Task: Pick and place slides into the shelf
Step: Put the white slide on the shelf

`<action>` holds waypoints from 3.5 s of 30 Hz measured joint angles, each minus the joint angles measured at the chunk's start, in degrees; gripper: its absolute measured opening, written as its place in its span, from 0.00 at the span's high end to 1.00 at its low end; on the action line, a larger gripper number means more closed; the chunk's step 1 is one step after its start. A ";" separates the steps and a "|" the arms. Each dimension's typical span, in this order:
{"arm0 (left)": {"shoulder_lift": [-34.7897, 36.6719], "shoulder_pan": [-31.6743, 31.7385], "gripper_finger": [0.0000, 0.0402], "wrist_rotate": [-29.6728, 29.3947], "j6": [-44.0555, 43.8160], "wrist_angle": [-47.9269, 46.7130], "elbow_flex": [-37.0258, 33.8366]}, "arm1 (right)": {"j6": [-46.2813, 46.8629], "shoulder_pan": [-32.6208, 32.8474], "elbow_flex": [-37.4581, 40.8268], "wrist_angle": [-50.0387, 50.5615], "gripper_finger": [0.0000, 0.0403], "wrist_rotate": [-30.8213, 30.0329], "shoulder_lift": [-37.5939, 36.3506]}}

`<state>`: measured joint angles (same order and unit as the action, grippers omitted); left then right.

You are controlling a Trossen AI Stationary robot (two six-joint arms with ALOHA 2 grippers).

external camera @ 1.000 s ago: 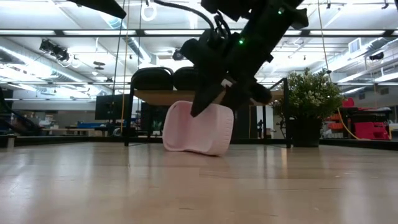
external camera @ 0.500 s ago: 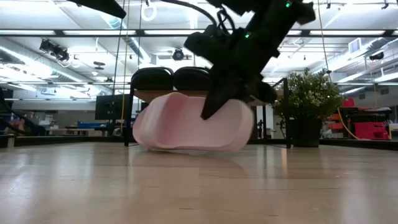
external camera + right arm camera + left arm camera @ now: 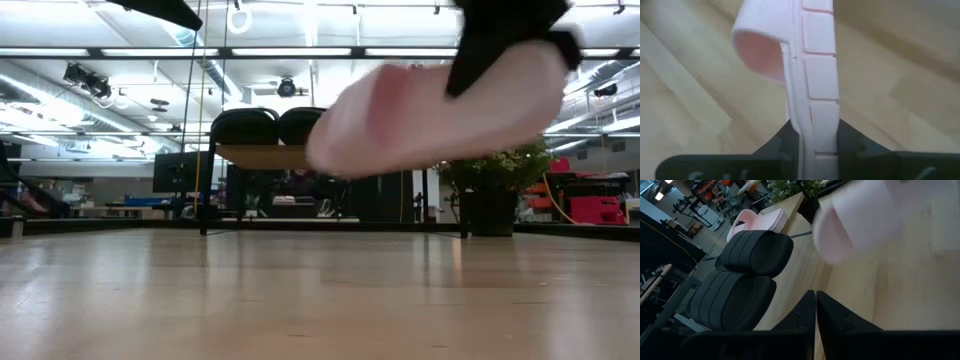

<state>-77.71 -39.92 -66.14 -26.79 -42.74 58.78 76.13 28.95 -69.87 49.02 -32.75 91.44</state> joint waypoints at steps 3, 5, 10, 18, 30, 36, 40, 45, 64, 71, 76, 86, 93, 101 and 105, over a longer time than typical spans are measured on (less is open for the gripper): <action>0.00 0.00 0.93 0.01 0.00 -0.04 0.00 | 6.38 4.11 -0.02 5.53 0.82 -8.68 -5.36; 0.00 0.00 0.93 0.01 -0.02 -0.04 0.00 | 10.40 6.31 -0.02 9.96 0.82 -15.58 -8.55; 0.00 0.00 0.94 0.01 -0.04 0.02 -0.02 | 16.74 6.78 -0.02 17.23 0.82 -32.94 -15.08; 0.00 0.00 0.96 0.01 -0.04 0.01 -0.02 | 14.71 -5.86 -0.02 17.23 0.82 -39.85 -20.72; 0.00 0.00 0.93 0.01 0.00 0.02 -0.02 | -8.03 -32.01 -0.02 0.53 0.82 -18.46 -20.29; 0.00 0.00 0.96 0.01 0.00 0.02 -0.02 | -19.46 -40.59 -0.04 -15.91 0.82 -4.71 -20.25; 0.00 0.00 0.96 0.01 0.00 0.00 -0.02 | -18.50 -43.02 -0.04 -13.53 0.82 -3.19 -20.25; 0.00 0.00 0.93 0.00 0.02 -0.14 -0.02 | -16.65 -45.28 2.02 -12.50 0.82 -0.62 -20.27; 0.04 0.00 0.94 0.00 0.00 -0.29 -0.04 | -14.41 -52.79 13.59 -26.39 0.82 9.50 -21.27; 0.04 0.00 0.93 0.00 -0.01 -0.34 -0.04 | -13.98 -52.17 14.05 -27.60 0.82 7.00 -21.35; 0.04 0.00 0.94 -0.01 0.00 -0.37 -0.04 | -14.68 -51.95 14.14 -29.58 0.82 4.66 -22.41; 0.04 0.00 0.94 0.01 -0.02 -0.39 -0.04 | -13.56 -51.52 14.14 -27.49 0.82 5.42 -22.90; 0.04 0.00 0.93 0.00 -0.02 -0.37 -0.04 | -12.04 -50.44 14.05 -26.70 0.82 5.76 -21.08; 0.04 0.00 0.96 0.01 -0.04 -0.39 -0.04 | -11.15 -50.82 15.61 -26.95 0.82 5.80 -20.94; 0.04 0.00 0.96 0.00 -0.07 -0.37 -0.04 | -10.12 -51.08 17.69 -27.64 0.82 5.93 -20.98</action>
<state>-77.67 -39.92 -66.14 -26.85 -43.11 58.74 66.02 -22.13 -52.17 21.38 -26.82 70.46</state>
